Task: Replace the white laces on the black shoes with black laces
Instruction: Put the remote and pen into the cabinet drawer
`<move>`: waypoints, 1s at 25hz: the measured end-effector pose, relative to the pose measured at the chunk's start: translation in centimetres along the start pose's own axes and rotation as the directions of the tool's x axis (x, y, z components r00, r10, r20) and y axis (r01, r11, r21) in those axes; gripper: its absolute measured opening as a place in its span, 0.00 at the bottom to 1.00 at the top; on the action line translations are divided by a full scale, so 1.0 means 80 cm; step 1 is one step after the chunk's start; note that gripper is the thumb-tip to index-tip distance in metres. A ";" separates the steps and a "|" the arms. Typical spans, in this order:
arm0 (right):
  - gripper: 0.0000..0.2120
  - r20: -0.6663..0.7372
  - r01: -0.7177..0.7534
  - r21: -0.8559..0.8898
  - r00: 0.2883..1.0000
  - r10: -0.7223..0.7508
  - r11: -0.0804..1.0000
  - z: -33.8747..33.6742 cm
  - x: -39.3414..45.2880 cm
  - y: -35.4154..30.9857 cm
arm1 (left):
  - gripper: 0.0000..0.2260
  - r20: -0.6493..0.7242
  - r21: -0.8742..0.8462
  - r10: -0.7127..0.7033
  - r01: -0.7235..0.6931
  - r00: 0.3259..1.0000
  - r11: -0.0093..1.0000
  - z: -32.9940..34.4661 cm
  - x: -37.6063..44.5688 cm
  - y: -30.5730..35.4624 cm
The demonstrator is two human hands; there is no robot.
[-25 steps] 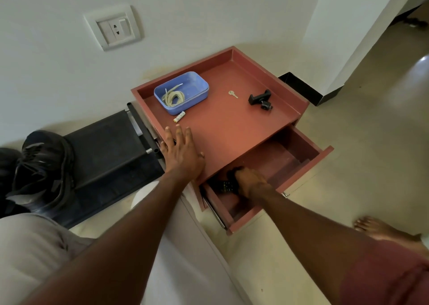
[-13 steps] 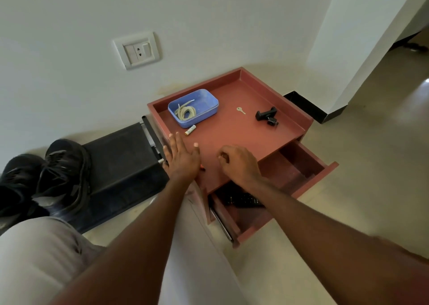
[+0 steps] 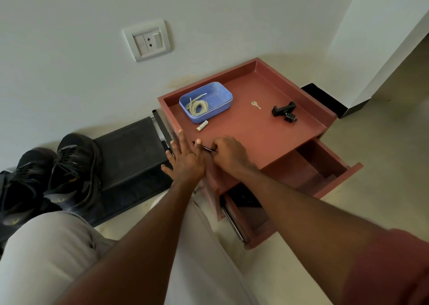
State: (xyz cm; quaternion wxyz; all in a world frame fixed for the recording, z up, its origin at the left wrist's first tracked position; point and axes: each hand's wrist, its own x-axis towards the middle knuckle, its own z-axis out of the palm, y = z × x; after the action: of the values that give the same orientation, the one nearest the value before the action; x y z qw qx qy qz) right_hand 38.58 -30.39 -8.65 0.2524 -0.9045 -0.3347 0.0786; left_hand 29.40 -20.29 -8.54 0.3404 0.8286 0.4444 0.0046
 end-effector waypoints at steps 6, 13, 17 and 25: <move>0.06 -0.110 0.021 -0.035 0.994 -0.025 0.999 -0.056 -0.082 0.096 | 0.31 -0.095 0.396 0.406 -0.340 0.909 0.853 0.013 -0.021 0.025; 0.07 0.152 -0.100 -0.332 0.976 0.158 0.938 -0.121 -0.145 0.199 | 0.24 0.149 0.525 0.563 -0.548 0.813 0.651 0.040 -0.034 0.050; 0.08 0.193 -0.250 -0.472 0.906 0.376 0.845 -0.120 -0.125 0.209 | 0.21 0.161 0.507 0.563 -0.557 0.811 0.658 0.038 -0.030 0.047; 0.13 0.241 -0.339 -0.417 0.853 0.462 0.843 -0.062 -0.080 0.215 | 0.22 0.135 0.469 0.557 -0.548 0.819 0.692 0.038 -0.028 0.045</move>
State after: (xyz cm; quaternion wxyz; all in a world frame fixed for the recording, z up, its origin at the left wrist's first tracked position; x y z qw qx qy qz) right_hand 44.97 -47.63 -13.30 0.0000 -0.9588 -0.1813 0.2189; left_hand 31.65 -24.98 -8.18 0.0986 0.9815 0.1641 0.0019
